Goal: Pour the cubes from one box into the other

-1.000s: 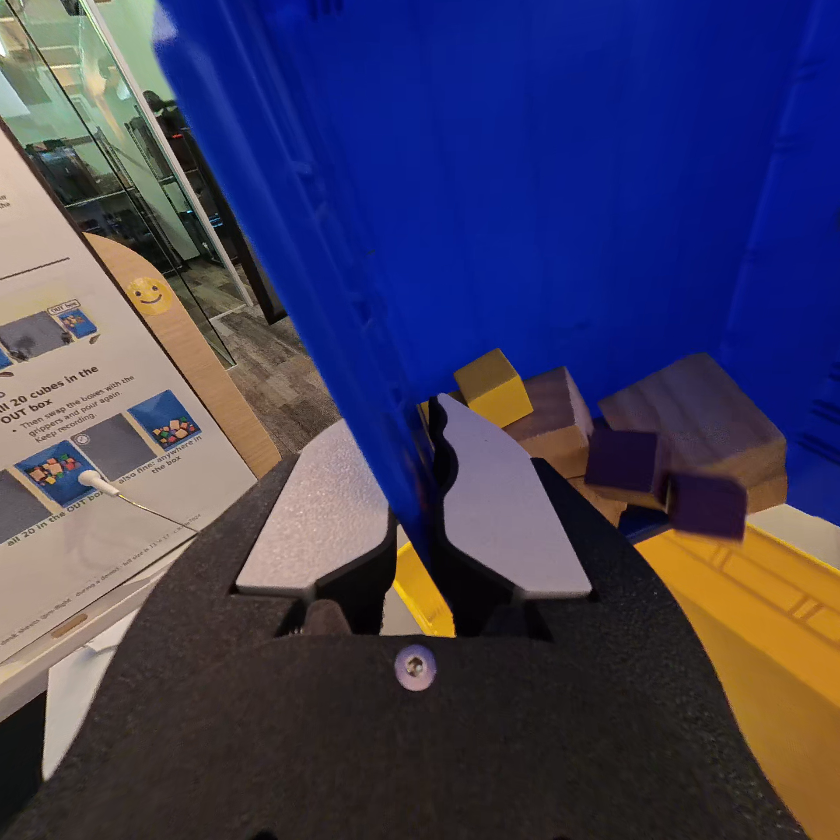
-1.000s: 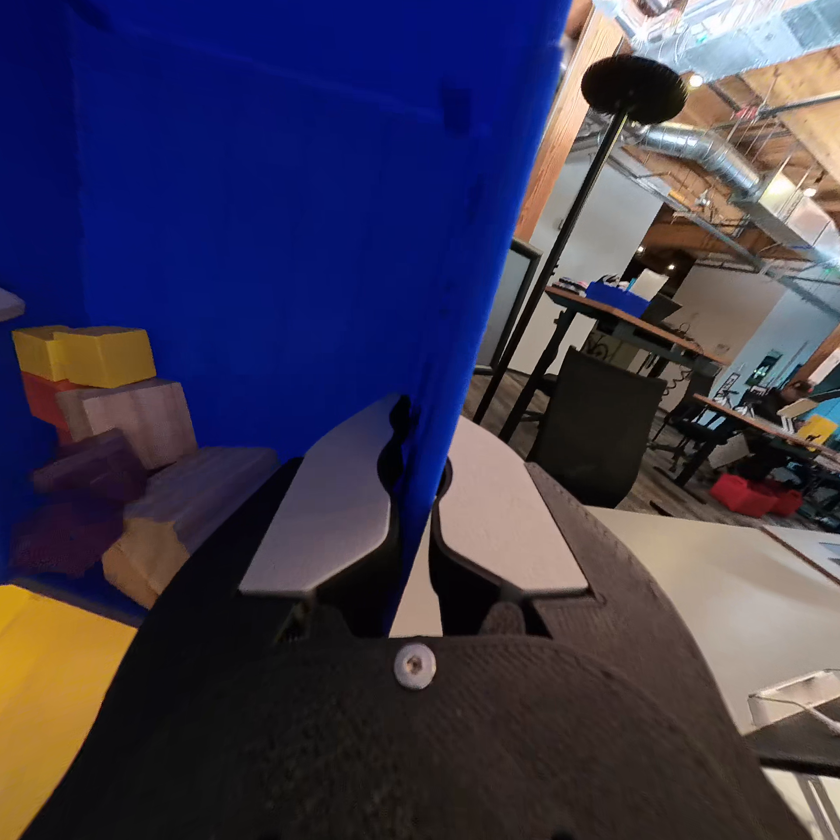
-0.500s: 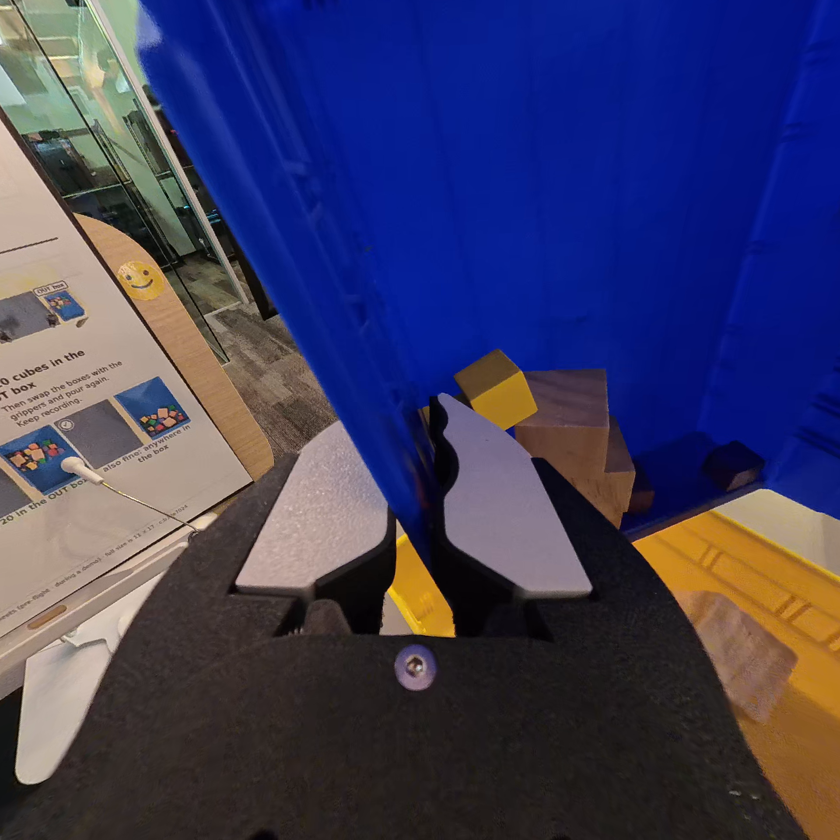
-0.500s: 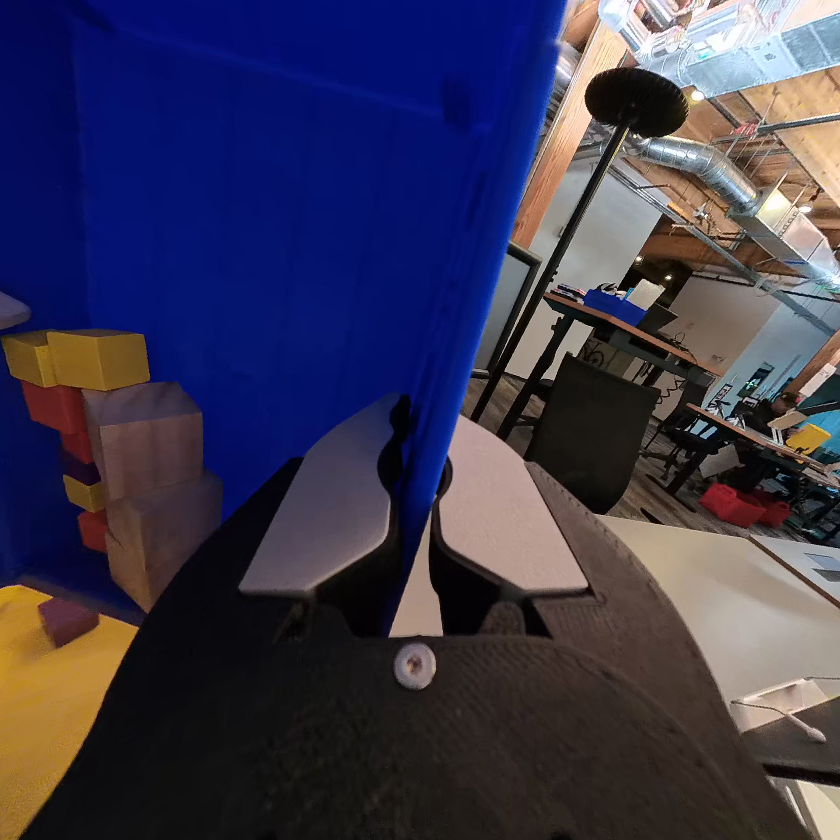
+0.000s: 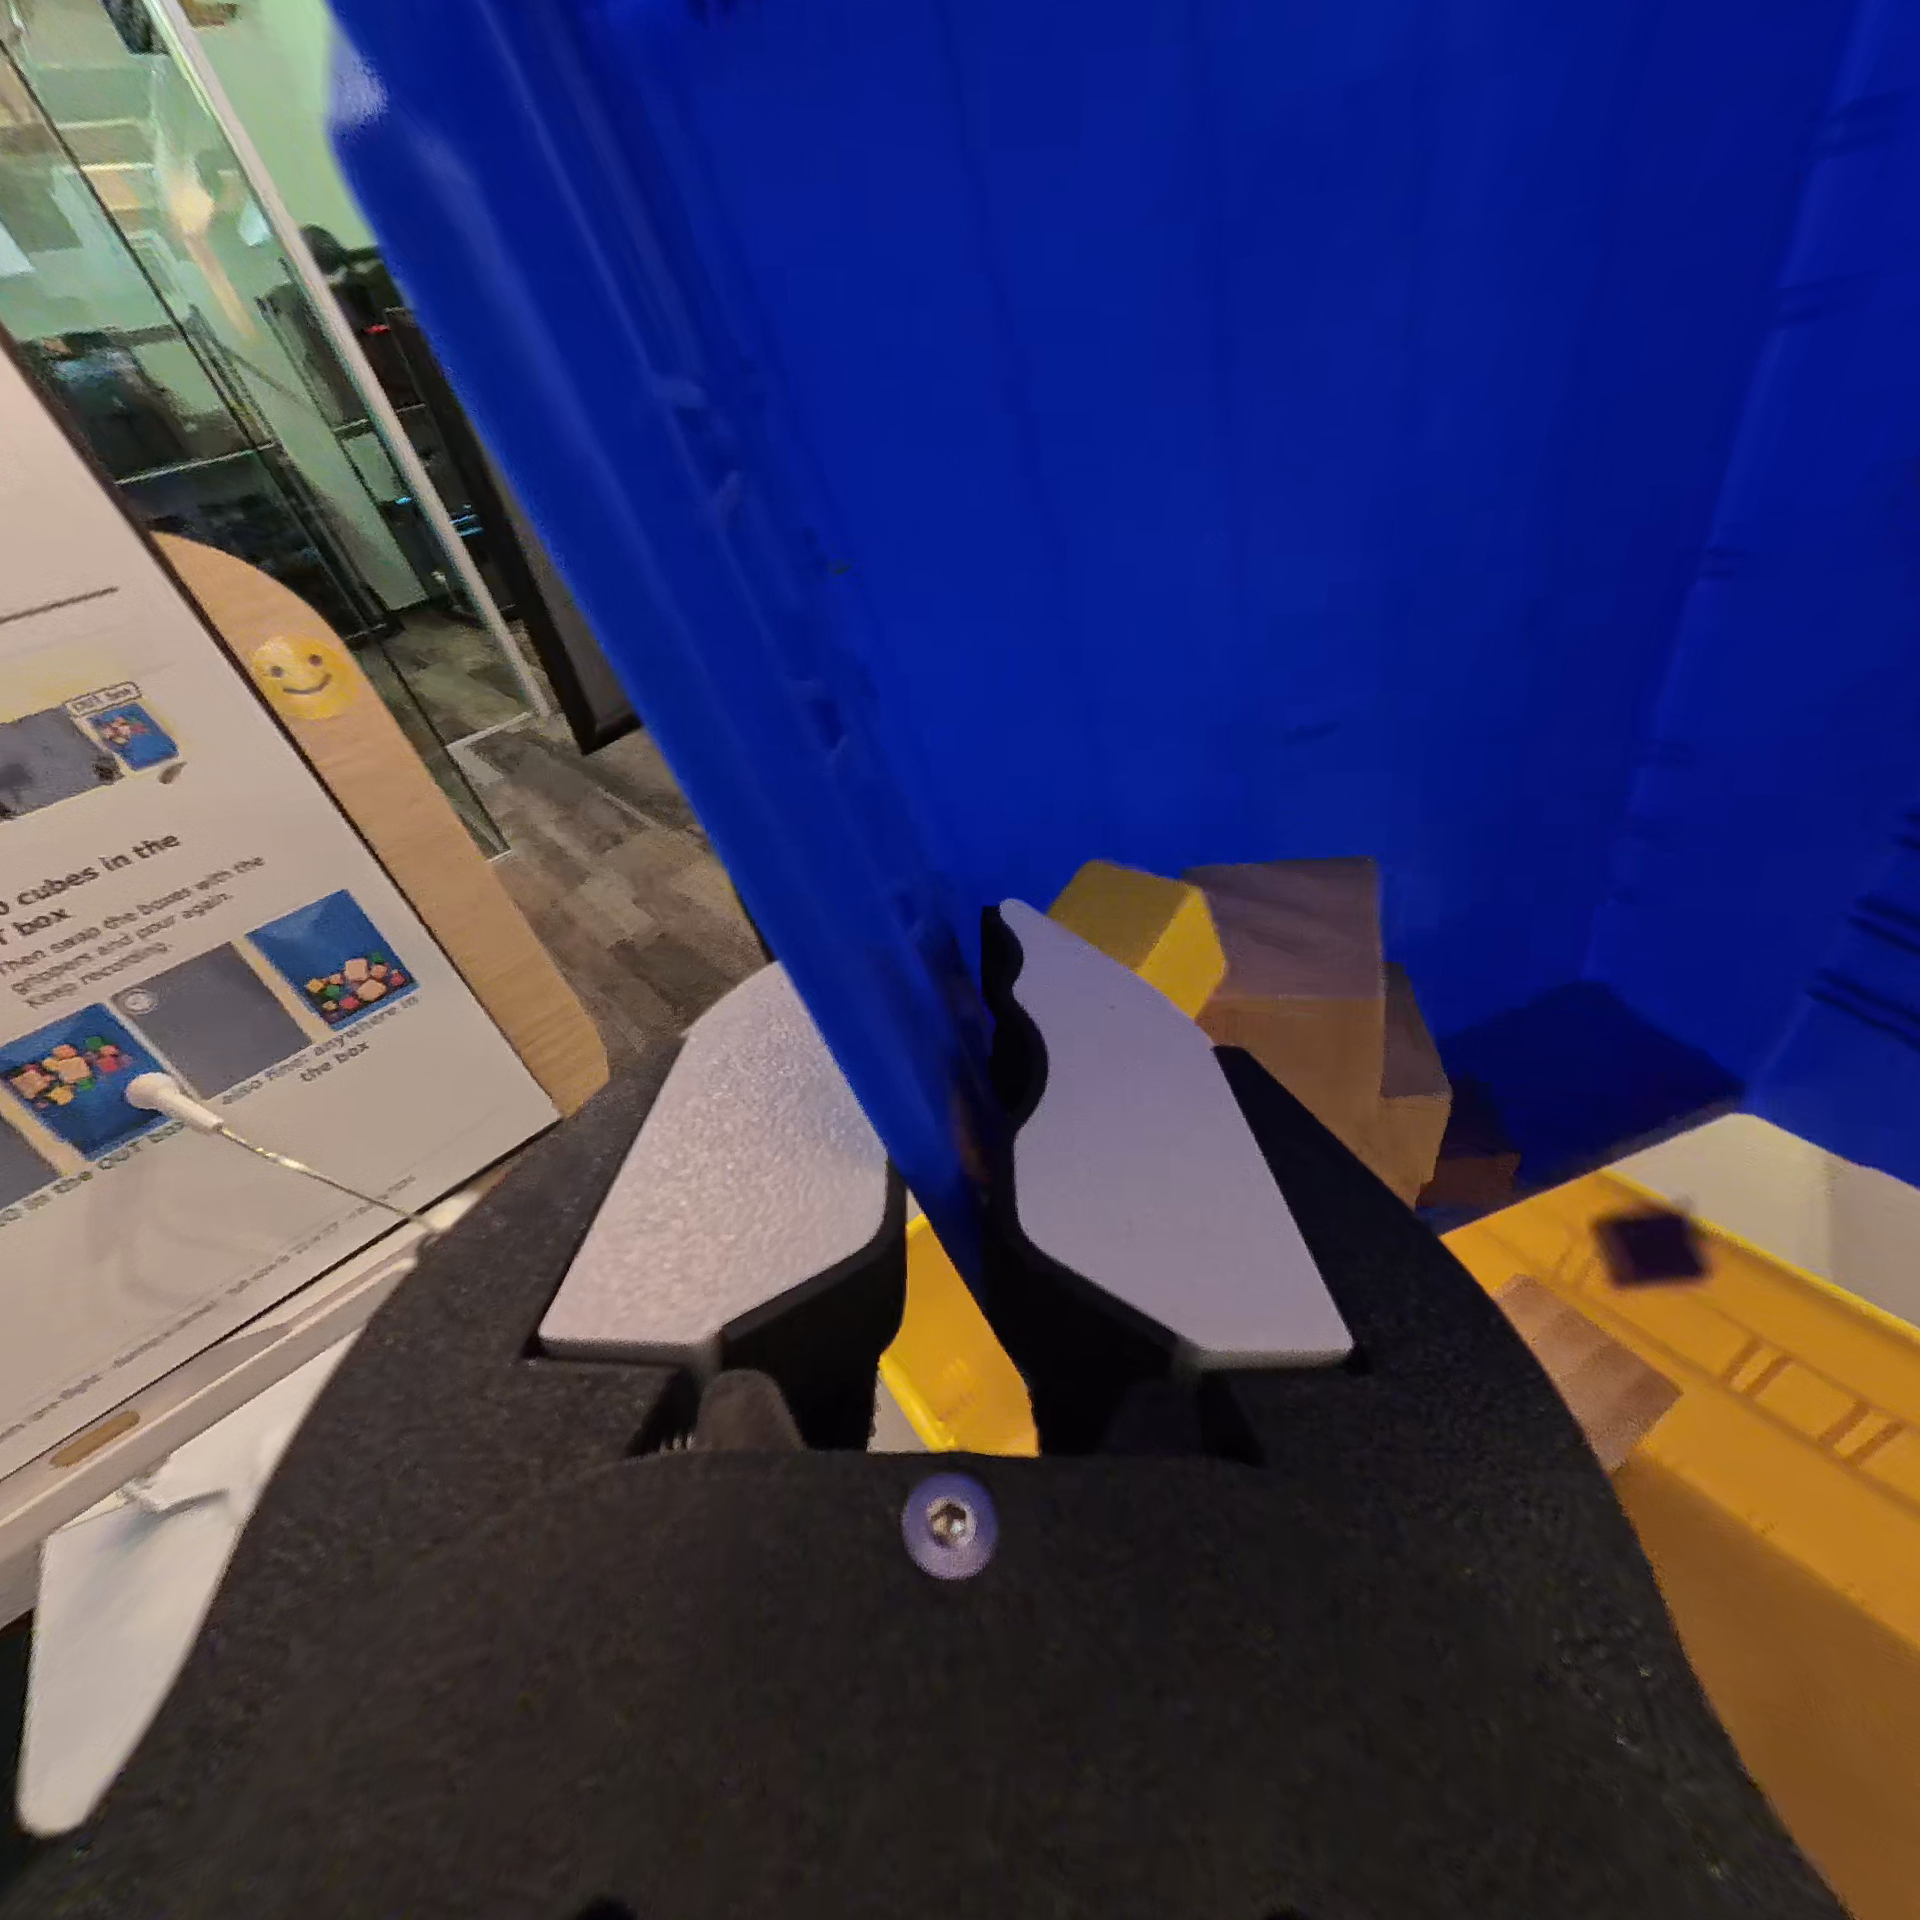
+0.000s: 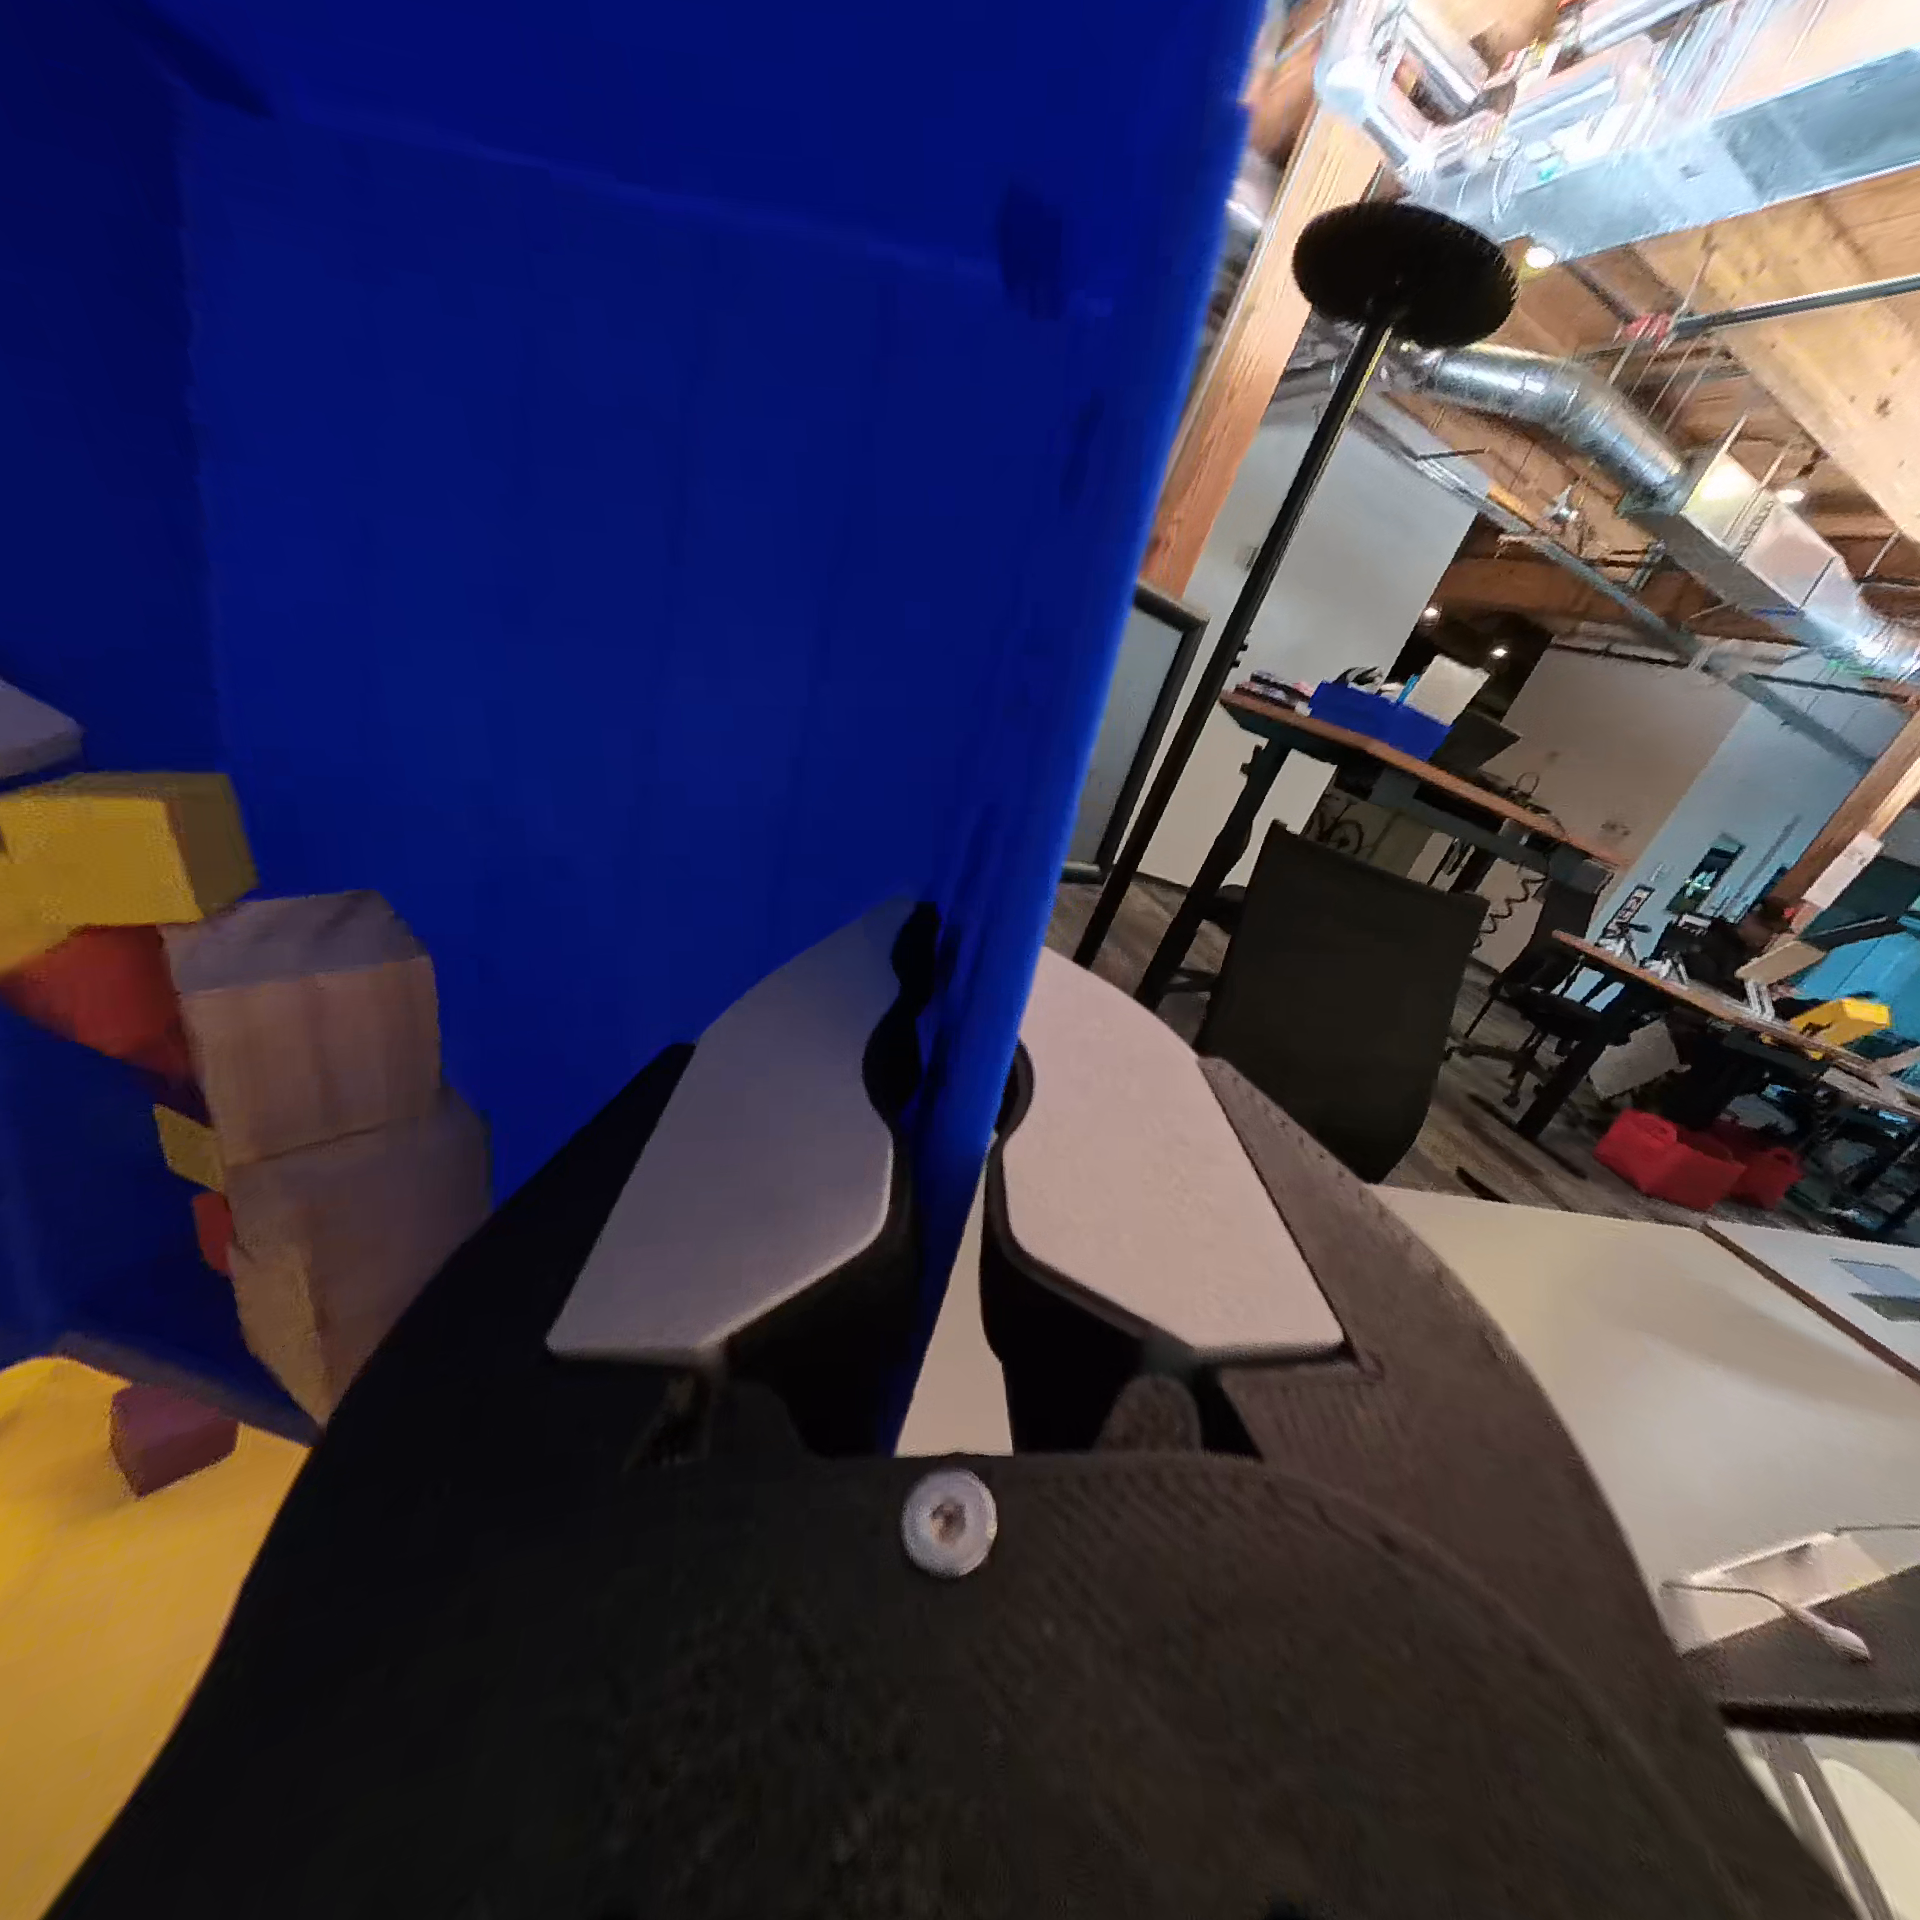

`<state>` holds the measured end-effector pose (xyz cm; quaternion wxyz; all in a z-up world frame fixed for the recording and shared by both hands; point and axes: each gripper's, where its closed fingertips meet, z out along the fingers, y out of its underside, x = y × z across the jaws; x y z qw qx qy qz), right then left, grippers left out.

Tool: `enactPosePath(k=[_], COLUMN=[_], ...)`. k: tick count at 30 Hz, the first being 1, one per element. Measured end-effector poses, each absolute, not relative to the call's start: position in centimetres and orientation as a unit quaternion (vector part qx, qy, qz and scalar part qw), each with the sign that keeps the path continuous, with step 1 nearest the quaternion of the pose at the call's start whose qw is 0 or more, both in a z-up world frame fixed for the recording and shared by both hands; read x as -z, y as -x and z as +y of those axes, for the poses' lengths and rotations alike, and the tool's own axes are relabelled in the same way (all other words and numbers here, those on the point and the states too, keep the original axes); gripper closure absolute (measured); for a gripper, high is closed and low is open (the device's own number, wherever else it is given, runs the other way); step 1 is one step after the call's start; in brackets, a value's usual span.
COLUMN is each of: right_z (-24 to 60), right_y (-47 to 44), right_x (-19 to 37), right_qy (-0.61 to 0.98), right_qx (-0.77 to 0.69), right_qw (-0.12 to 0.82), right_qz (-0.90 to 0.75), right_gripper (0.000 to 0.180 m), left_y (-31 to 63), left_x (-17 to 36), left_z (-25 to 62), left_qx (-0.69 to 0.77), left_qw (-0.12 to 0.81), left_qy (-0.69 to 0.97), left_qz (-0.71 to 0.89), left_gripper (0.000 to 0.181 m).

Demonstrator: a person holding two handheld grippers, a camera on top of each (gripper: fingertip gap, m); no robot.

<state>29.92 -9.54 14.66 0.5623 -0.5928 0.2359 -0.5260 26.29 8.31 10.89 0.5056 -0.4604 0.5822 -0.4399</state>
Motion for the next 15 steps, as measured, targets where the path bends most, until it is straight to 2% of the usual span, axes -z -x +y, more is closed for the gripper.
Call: enactPosePath(k=[3, 15], right_z=[-9.5, -8.8], right_y=[-29.7, -29.4], right_x=[-15.4, -15.7], right_qy=[0.578, 0.582], right_qx=[0.548, 0.551], right_qw=[0.563, 0.561], right_qz=[0.222, 0.205], right_gripper=[0.174, 0.174], left_y=[-26.2, -25.9], left_x=[-11.8, -11.4], left_z=[8.6, 8.9], left_qx=[0.441, 0.453], left_qw=[0.530, 0.528], left_qy=[0.449, 0.444], left_qz=[0.569, 0.564], left_gripper=[0.170, 0.168])
